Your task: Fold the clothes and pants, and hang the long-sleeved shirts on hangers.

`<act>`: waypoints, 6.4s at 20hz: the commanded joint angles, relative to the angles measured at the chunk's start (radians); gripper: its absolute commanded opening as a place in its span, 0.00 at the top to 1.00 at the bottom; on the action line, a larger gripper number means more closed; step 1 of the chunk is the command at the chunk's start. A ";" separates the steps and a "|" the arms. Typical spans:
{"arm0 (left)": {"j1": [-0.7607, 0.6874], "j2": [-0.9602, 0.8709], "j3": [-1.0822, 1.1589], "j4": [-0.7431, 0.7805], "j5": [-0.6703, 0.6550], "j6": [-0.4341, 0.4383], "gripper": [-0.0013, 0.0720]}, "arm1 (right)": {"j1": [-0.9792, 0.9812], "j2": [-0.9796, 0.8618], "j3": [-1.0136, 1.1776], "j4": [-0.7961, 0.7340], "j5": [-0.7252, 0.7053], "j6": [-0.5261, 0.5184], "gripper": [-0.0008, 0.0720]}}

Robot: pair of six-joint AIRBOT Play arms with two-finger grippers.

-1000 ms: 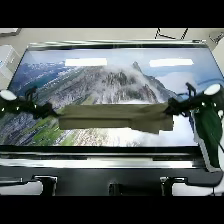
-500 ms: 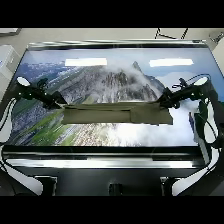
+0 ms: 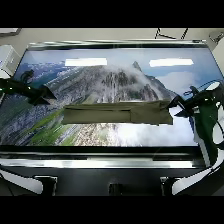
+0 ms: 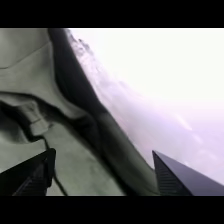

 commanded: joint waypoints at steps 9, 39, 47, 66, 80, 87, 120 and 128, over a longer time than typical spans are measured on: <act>-0.257 0.150 -0.004 -0.002 0.072 -0.015 0.19 | 0.180 -0.010 -0.031 0.181 0.014 -0.090 0.94; -0.525 0.185 -0.262 0.201 0.573 -0.249 0.96 | 0.696 0.275 -0.031 0.464 -0.216 0.035 0.94; -0.168 0.605 -0.262 0.287 0.477 -0.246 0.96 | 0.862 -0.104 -0.029 1.004 -0.424 -0.160 0.03; -0.191 0.647 -0.262 0.278 0.396 -0.187 0.95 | 0.426 0.089 -0.377 0.475 -0.274 -0.186 0.83; -0.197 0.647 -0.262 0.276 0.396 -0.156 0.95 | -0.256 0.492 0.235 0.314 0.034 0.137 0.94; -0.199 0.647 -0.262 0.276 0.396 -0.141 0.95 | -0.604 0.539 0.343 0.319 0.225 0.290 0.94; -0.403 0.488 -0.074 0.729 0.554 -0.311 0.95 | -0.118 0.729 0.057 -0.047 -0.421 -0.097 0.06; -0.401 0.438 -0.348 0.508 0.291 -0.251 0.00 | 0.368 0.383 0.057 -0.240 0.098 0.155 0.06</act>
